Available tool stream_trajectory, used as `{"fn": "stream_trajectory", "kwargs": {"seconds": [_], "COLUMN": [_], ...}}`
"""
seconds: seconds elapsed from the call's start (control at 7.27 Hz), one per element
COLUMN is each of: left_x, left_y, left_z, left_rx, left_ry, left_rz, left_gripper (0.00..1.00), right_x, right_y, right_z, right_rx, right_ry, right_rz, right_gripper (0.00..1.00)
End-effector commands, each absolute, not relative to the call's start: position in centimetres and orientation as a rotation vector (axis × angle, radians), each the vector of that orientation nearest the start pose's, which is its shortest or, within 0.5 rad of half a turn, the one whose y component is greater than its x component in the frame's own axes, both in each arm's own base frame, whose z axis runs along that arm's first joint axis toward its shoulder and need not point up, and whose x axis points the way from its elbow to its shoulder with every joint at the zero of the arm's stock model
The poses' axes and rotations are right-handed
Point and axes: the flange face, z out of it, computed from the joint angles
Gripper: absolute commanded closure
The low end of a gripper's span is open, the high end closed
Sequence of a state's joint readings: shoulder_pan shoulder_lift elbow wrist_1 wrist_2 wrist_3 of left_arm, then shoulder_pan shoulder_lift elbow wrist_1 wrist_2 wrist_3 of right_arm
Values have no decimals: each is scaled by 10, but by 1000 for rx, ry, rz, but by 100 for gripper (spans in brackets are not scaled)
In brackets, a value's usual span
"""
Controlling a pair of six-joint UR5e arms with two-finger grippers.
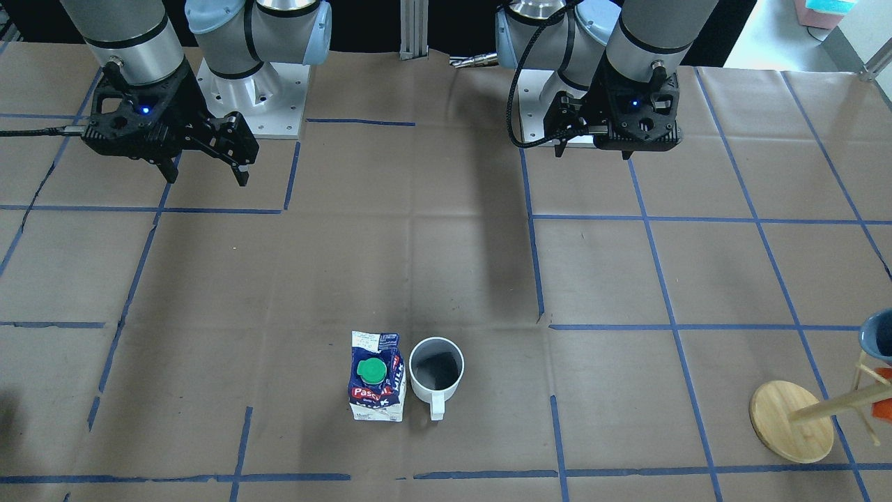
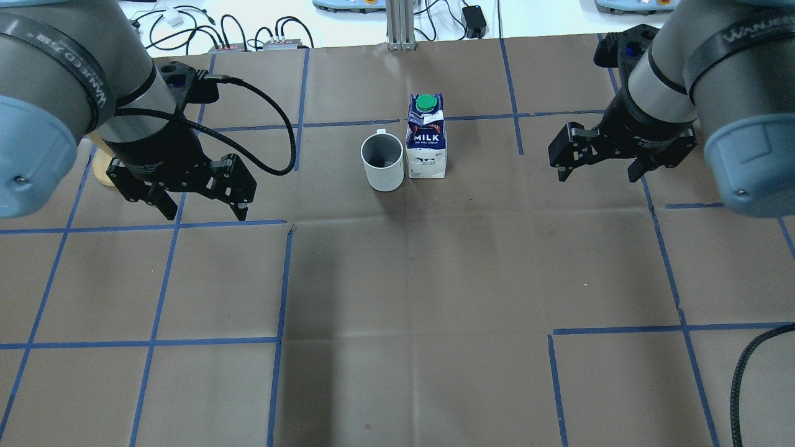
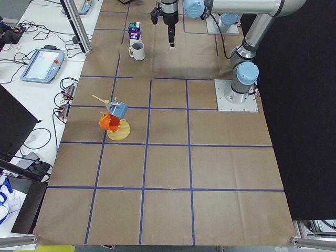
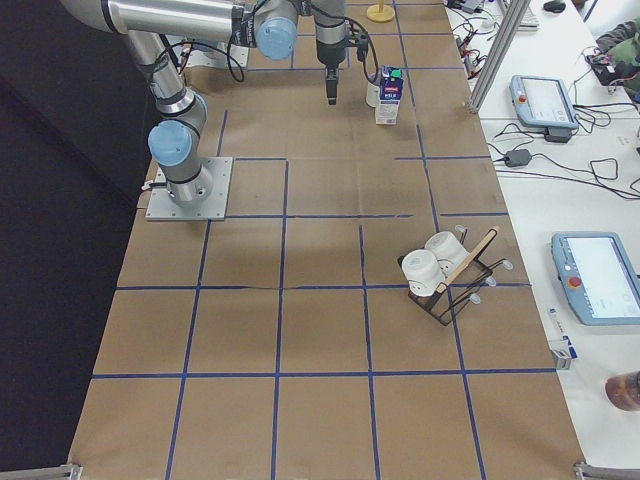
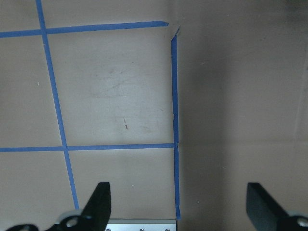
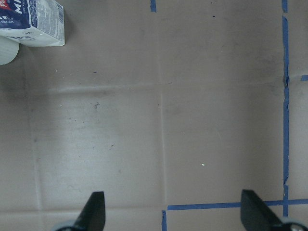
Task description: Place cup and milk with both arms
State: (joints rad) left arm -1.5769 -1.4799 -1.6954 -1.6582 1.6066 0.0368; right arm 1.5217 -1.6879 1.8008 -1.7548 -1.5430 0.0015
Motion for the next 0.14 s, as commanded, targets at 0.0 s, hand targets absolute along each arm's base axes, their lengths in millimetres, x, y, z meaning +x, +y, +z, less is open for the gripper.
{"fn": "stream_trajectory", "kwargs": {"seconds": [0.0], "left_x": [-132], "left_y": [-439], "left_z": [460], "left_rx": [77], "left_ry": [3102], "left_rz": [192], "left_gripper": [1], "right_x": [114], "right_y": [-453], "right_z": [448], "right_rx": [77], "right_ry": [3108], "right_rz": [-111], "right_gripper": [0]}}
